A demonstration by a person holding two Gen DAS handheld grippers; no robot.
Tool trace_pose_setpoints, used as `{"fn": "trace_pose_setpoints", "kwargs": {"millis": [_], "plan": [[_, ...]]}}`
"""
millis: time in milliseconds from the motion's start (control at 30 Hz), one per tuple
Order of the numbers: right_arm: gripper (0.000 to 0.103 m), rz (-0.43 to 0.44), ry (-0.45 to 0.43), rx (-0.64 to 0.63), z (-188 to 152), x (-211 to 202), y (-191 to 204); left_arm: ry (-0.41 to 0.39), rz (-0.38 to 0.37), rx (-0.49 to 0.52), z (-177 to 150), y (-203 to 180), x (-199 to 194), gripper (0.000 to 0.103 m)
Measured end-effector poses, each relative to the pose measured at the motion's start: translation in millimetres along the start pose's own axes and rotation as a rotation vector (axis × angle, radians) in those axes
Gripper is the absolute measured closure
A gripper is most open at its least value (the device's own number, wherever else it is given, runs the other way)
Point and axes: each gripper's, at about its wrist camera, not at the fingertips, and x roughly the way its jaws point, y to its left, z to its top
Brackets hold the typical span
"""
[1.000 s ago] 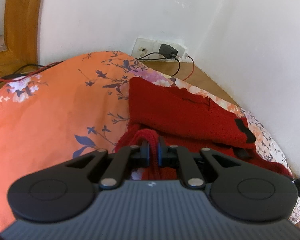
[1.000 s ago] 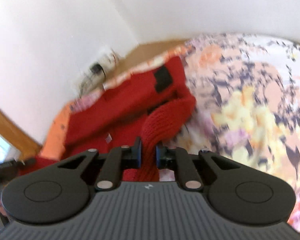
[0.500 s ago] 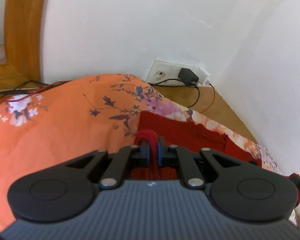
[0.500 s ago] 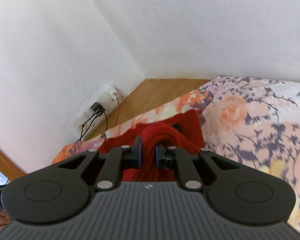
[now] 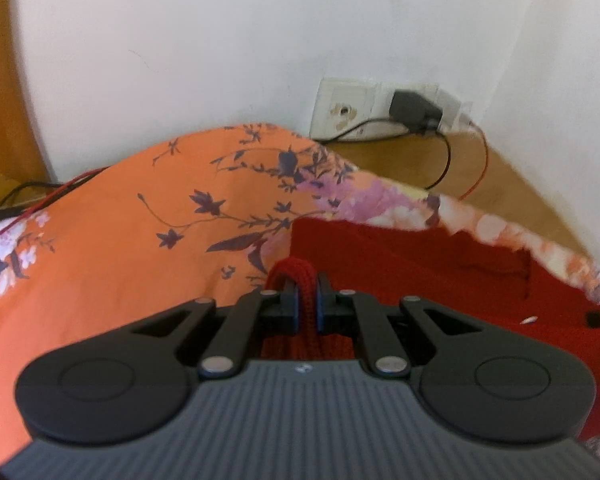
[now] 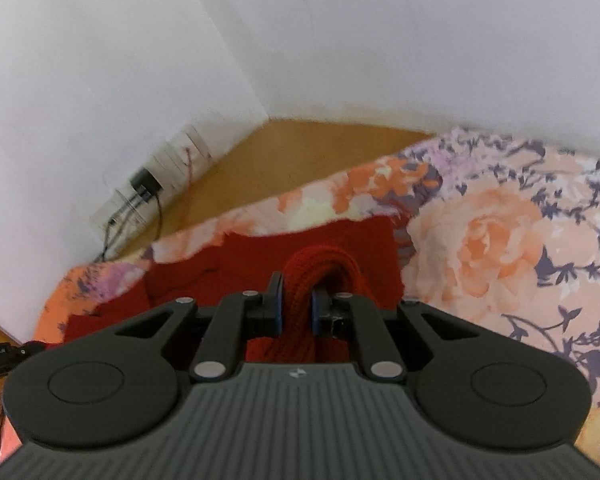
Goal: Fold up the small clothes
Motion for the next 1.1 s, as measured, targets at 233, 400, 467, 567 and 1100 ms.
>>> {"fn": "trace_pose_setpoints", "kwargs": {"millis": [233,400,467,567,1100], "plan": [[0.078,-0.009,0.023,0.013,-7,16,-5,0.036,-0.025,0.021,-1,5,16,0.090],[0.049,0.002,0.024,-0.009,-5,-1,7,0.045,-0.080,0.024,0,12,0,0.061],[0.040,0.000,0.017,-0.023,-7,-14,12,0.039,-0.101,0.028,-3,15,-11,0.055],[0.036,-0.011,0.035,-0.035,-11,-26,17,0.052,-0.133,0.036,-10,17,-23,0.055],[0.097,0.059,-0.014,0.157,-2,-30,2,0.027,-0.197,0.062,1,3,-18,0.093]]}}
